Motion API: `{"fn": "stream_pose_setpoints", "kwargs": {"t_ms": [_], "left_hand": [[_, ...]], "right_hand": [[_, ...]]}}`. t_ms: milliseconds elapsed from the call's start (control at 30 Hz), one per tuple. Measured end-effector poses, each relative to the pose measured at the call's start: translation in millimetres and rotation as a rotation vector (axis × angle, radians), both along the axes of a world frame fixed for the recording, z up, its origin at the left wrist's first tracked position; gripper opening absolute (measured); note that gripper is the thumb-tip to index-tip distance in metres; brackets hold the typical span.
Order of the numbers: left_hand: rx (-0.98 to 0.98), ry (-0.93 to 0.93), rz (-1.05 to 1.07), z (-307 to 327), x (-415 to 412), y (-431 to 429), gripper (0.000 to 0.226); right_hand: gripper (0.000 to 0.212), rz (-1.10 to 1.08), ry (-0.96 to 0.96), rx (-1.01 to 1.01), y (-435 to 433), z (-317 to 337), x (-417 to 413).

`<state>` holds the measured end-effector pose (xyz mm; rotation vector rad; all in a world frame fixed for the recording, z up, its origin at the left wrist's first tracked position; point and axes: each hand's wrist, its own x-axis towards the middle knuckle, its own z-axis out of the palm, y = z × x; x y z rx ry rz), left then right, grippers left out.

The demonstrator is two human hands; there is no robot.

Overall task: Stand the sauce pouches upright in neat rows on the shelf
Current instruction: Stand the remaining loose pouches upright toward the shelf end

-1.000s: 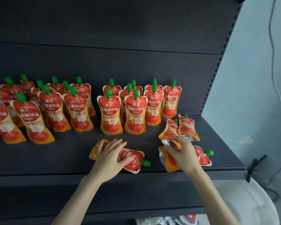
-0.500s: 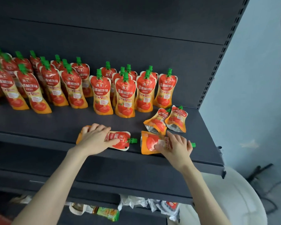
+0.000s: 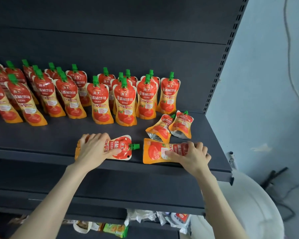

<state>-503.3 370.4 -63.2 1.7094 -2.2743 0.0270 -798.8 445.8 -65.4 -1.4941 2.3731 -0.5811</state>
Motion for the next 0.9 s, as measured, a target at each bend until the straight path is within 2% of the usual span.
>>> {"fn": "stream_pose_setpoints", "kwargs": {"t_ms": [133, 267, 500, 567, 633, 767, 900], "left_hand": [[-0.052, 0.124, 0.050, 4, -6, 3, 0.055], [-0.090, 0.117, 0.056, 4, -8, 1, 0.056], [-0.181, 0.327, 0.039, 21, -6, 3, 0.045], [-0.120, 0.479, 0.023, 27, -2, 2, 0.044], [-0.039, 0.626, 0.022, 31, 5, -1, 0.046], [0.085, 0.978, 0.008, 43, 21, -13, 0.036], [0.158, 1.199, -0.097, 49, 42, -33, 0.035]], "right_hand": [[0.096, -0.031, -0.165, -0.098, 1, 7, -1], [0.076, 0.023, -0.377, -0.306, 5, 13, -6], [0.055, 0.207, -0.396, -0.562, -4, 56, 8], [0.056, 0.260, -0.440, -0.626, -14, 67, 22], [0.067, 0.304, -0.469, -0.654, -26, 75, 40], [0.086, 0.343, -0.579, -0.676, -51, 79, 82], [0.073, 0.388, -0.612, -0.674, -79, 80, 119]]}}
